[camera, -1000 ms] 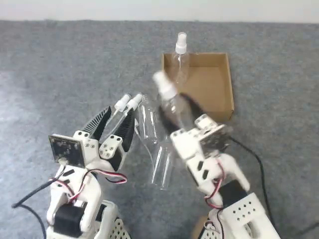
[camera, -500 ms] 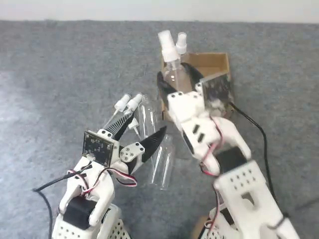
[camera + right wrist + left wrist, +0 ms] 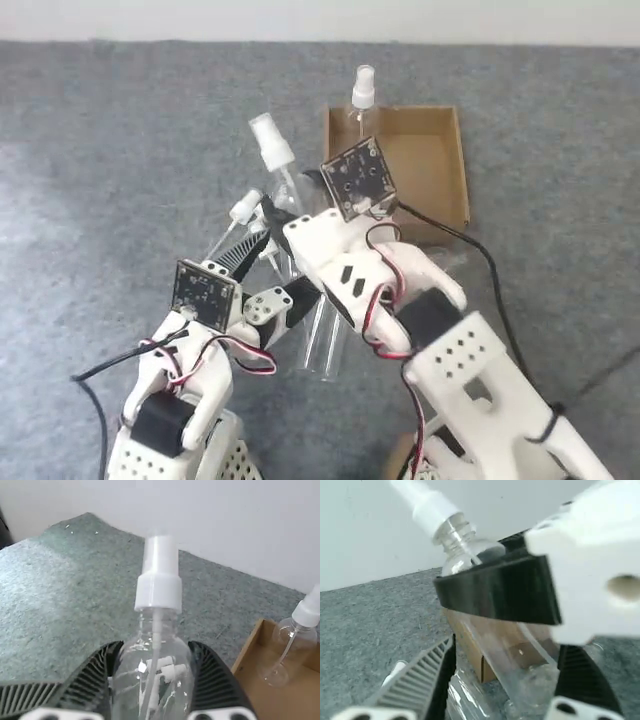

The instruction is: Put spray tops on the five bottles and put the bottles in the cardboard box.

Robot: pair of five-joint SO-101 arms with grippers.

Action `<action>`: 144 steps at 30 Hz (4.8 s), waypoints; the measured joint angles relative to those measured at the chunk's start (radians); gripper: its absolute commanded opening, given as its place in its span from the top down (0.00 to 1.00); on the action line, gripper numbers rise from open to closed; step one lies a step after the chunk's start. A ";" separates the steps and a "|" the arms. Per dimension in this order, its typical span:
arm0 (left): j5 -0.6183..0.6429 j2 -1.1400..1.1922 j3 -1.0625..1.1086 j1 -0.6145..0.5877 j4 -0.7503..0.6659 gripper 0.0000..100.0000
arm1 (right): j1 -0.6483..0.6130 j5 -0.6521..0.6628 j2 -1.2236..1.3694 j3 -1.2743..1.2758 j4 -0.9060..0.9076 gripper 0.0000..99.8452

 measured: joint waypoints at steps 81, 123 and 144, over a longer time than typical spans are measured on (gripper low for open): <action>-0.038 0.000 0.098 -0.029 -0.123 0.69 | 0.592 0.143 1.221 -0.678 -0.508 0.99; -0.038 0.000 0.098 -0.029 -0.123 0.69 | 0.585 0.143 1.221 -0.678 -0.508 0.85; -0.038 0.000 0.098 -0.029 -0.123 0.69 | 0.577 0.143 1.221 -0.678 -0.474 0.71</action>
